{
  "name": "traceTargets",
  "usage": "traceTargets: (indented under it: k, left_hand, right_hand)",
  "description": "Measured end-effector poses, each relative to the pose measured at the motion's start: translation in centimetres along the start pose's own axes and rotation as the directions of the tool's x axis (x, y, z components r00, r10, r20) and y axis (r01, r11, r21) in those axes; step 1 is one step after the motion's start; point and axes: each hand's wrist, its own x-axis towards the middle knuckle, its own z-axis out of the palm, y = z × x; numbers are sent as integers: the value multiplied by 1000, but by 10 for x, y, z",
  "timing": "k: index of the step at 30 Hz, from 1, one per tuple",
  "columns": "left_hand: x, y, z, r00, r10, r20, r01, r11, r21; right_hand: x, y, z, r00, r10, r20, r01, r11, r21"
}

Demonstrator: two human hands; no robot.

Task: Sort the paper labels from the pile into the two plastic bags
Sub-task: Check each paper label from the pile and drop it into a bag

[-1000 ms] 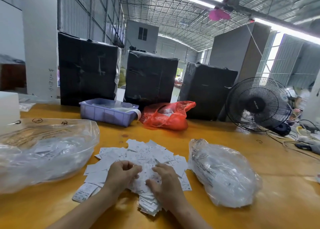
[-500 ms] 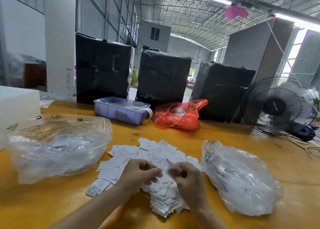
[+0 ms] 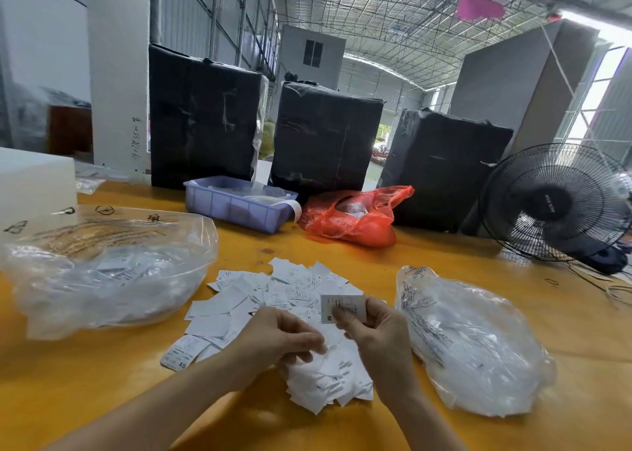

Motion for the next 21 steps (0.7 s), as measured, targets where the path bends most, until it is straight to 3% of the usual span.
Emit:
traceTargets:
  k: [8, 21]
  left_hand:
    - [0, 1, 0, 999, -35, -24, 33, 994, -104]
    - [-1, 3, -1, 997, -69, 22, 72, 980, -183]
  right_hand:
    - [0, -1, -1, 1000, -16, -25, 17, 1000, 25]
    - [-3, 2, 3, 1000, -10, -6, 9, 996, -93]
